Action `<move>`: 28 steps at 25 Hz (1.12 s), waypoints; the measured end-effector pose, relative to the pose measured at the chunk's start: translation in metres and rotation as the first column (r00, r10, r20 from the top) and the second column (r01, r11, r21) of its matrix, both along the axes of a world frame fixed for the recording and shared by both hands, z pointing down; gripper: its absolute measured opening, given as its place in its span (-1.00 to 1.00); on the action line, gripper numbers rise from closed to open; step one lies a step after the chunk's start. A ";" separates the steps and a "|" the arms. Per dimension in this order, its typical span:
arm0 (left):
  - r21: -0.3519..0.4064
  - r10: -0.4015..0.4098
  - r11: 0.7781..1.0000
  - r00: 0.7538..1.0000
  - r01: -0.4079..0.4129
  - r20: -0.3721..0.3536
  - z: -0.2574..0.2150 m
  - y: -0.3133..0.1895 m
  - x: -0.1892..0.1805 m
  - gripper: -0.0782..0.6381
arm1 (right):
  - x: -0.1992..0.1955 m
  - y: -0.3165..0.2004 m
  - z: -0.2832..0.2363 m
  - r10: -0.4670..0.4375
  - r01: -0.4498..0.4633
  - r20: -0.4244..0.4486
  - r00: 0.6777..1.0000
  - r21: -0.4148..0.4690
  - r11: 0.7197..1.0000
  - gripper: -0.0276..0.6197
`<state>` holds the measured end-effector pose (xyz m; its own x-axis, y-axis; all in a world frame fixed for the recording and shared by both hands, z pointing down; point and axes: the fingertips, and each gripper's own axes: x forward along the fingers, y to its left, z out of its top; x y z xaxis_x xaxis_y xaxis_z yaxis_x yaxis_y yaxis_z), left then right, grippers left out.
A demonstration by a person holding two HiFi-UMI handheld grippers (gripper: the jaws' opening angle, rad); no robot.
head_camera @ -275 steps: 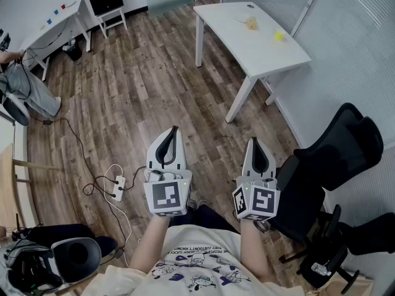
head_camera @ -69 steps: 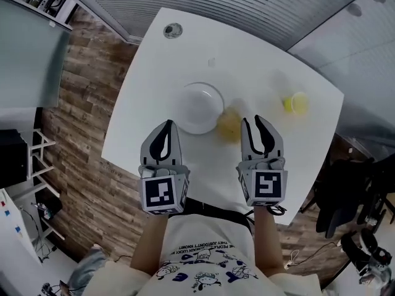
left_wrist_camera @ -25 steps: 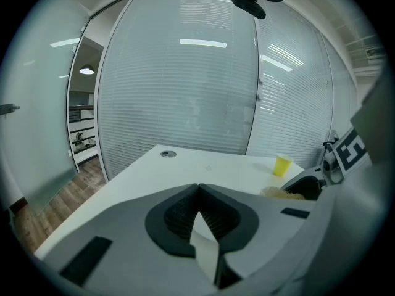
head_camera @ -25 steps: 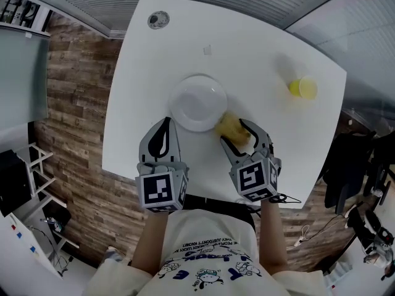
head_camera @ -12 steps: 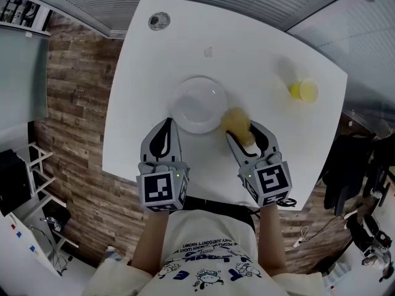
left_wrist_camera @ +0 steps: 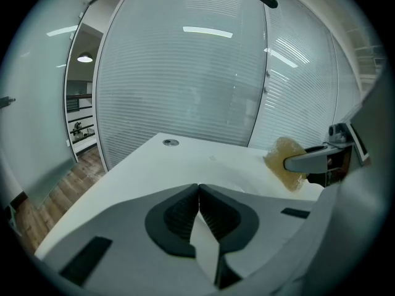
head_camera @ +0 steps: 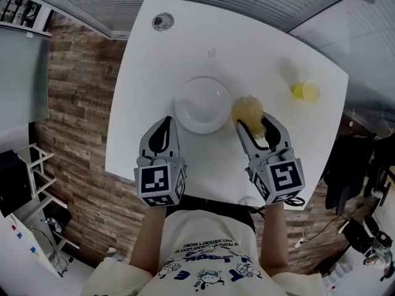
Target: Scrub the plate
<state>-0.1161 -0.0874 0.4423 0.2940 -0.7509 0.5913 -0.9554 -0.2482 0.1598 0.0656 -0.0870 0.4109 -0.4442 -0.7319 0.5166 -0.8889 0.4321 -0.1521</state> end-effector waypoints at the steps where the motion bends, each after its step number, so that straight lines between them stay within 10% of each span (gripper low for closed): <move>1: -0.010 0.004 1.000 1.000 -0.005 -0.007 0.001 0.000 0.000 -0.69 | -0.002 -0.003 -0.001 -0.005 0.005 -0.010 1.000 0.002 1.000 -0.29; 28: -0.331 -0.137 0.943 0.940 0.027 -0.314 0.053 -0.003 0.010 -0.40 | -0.045 -0.028 0.040 -0.045 0.042 -0.070 0.997 -0.047 0.998 -0.29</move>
